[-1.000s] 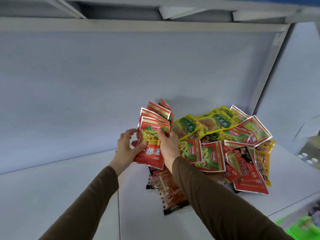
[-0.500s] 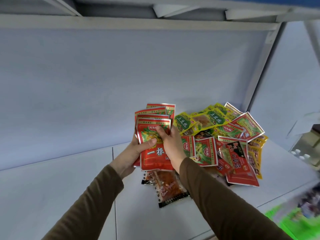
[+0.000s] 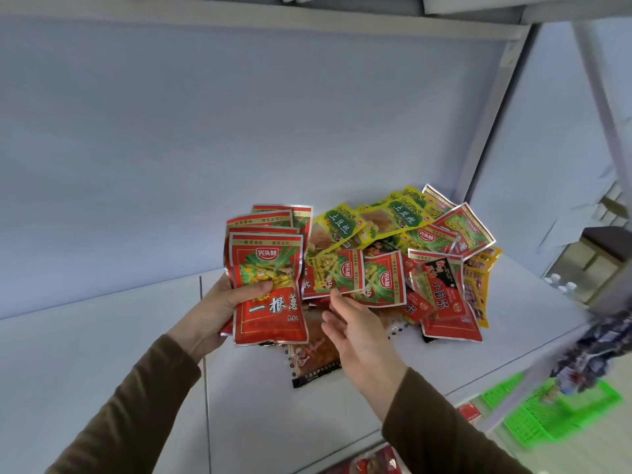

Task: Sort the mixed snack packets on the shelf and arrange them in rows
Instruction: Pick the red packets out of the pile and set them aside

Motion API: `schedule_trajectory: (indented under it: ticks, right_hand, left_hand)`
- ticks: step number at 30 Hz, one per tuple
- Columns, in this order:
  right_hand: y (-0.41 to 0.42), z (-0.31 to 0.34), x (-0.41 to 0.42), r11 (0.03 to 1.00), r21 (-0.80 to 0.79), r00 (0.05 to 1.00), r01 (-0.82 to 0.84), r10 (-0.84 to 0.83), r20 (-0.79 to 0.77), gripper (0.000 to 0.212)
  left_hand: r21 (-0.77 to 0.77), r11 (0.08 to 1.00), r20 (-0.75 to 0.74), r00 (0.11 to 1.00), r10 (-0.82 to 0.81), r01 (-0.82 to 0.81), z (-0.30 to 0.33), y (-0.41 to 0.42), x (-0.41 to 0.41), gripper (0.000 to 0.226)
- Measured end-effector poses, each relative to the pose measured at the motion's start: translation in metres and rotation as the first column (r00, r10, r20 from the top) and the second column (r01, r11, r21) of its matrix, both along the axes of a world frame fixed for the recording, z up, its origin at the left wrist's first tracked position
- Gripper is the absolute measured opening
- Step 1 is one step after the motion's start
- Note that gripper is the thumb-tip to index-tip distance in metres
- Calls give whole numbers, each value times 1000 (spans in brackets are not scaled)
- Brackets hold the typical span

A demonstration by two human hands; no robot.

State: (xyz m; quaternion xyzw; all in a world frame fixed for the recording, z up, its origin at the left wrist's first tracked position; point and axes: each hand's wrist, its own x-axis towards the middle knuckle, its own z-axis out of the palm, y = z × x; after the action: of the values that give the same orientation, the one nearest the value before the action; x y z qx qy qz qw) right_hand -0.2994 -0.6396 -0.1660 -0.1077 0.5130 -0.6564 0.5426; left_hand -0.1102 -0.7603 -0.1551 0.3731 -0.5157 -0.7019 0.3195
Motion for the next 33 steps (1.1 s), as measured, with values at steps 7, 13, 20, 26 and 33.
schedule_trajectory:
  ticks: [7,13,20,26,33]
  right_hand:
    - [-10,3,-3,996,38,971,81,-88,223,17]
    - [-42,4,10,976,-7,966,218,-215,141,36]
    - [-79,4,14,948,15,948,318,-318,16,60]
    - [-62,3,8,956,-56,948,287,-292,-129,23]
    - [-37,36,-21,969,-204,876,137,-215,-433,16]
  left_hand:
    - [4,1000,-5,1000,1,-1,-5,0,0,56]
    - [14,999,-7,999,32,-32,-6,-1,1,51]
    - [5,997,-7,997,71,-71,-2,0,10,51]
    - [-20,991,-2,991,134,-134,2,1,25,56]
    - [-27,978,-23,978,207,-208,1,-2,46,59]
